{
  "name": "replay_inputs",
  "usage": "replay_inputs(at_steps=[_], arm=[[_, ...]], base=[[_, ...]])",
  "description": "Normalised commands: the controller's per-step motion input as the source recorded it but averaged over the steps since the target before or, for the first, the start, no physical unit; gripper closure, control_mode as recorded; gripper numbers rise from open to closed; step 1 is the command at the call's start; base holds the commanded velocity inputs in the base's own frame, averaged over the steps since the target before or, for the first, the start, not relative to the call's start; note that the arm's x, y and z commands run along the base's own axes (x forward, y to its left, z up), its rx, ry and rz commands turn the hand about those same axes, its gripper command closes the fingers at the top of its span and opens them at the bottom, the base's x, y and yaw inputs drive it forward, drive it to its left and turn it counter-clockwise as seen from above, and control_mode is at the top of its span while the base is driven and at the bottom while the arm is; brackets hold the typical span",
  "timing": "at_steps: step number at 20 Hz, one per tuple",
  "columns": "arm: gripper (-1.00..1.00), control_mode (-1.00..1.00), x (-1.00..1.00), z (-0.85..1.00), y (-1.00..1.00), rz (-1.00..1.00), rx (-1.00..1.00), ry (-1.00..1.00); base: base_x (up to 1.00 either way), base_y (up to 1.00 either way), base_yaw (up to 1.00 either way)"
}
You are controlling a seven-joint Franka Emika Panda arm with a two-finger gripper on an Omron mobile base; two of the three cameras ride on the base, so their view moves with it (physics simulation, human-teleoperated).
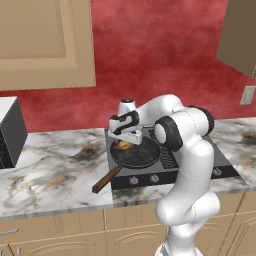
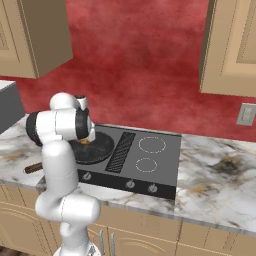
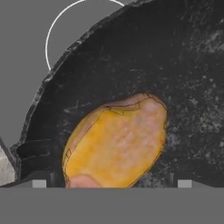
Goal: Take the chicken drumsticks from the pan and place one on each plate on the dining counter.
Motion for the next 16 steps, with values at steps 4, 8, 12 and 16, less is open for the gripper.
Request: replay_inputs(at_steps=[4,8,12,16], arm=[[-1.0,-1.0,-0.06,-0.19,0.0,0.0,0.01,-0.01],[-1.0,-1.0,0.32,-0.02,0.0,0.0,0.0,-0.16],[-1.0,-1.0,0.34,0.0,0.0,0.0,0.0,-0.19],[-1.0,-1.0,0.12,-0.11,0.0,0.0,0.01,-0.07]], base=[[0.0,0.0,0.0],[0.0,0.0,0.0],[0.0,0.0,0.0],[0.0,0.0,0.0]])
